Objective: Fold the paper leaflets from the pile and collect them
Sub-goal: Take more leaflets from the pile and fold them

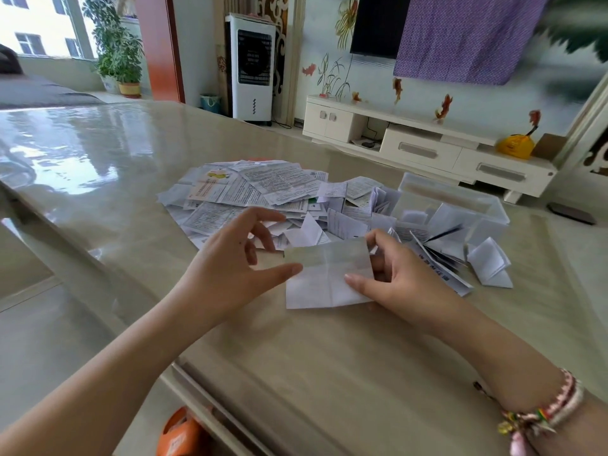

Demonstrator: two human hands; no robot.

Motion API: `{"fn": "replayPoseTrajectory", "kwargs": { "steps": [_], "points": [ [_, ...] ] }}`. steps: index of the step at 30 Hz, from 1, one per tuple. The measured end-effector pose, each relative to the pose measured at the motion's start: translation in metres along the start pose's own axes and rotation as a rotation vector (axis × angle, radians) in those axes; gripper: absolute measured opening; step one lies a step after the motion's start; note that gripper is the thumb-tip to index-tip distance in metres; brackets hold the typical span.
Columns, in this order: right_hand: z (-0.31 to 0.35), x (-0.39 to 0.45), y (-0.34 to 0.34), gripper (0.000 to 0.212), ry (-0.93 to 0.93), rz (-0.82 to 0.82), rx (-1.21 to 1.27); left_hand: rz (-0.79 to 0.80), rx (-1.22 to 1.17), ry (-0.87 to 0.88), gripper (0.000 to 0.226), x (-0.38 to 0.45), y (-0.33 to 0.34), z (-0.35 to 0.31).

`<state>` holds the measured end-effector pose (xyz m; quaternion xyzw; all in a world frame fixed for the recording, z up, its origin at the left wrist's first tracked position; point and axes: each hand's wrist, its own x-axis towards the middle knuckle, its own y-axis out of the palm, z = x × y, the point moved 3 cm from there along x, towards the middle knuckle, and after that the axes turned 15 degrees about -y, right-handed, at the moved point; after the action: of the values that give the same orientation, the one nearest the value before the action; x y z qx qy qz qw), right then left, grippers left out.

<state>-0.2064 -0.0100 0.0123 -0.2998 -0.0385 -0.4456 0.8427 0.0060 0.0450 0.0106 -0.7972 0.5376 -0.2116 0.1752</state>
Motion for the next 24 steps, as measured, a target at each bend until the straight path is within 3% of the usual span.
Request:
{"fn": "replayPoseTrajectory", "kwargs": {
  "steps": [4, 10, 17, 21, 24],
  "points": [
    [0.008, 0.001, 0.0, 0.028, -0.066, -0.035, 0.116, 0.069, -0.069, -0.06, 0.057, 0.001, 0.006, -0.004],
    [0.015, 0.0, 0.001, 0.045, -0.119, -0.015, 0.15, 0.302, -0.258, -0.147, 0.03, -0.001, 0.017, -0.006],
    [0.011, 0.002, -0.002, 0.016, -0.08, -0.062, 0.204, 0.314, -0.417, -0.126, 0.004, -0.002, 0.014, -0.017],
    [0.013, 0.003, -0.007, 0.02, -0.054, -0.141, 0.298, 0.456, -0.455, -0.172, 0.03, -0.007, 0.015, -0.02],
    [0.015, 0.003, -0.008, 0.02, -0.03, -0.132, 0.505, 0.59, -0.503, -0.148, 0.027, -0.009, 0.017, -0.019]
  ]
}}
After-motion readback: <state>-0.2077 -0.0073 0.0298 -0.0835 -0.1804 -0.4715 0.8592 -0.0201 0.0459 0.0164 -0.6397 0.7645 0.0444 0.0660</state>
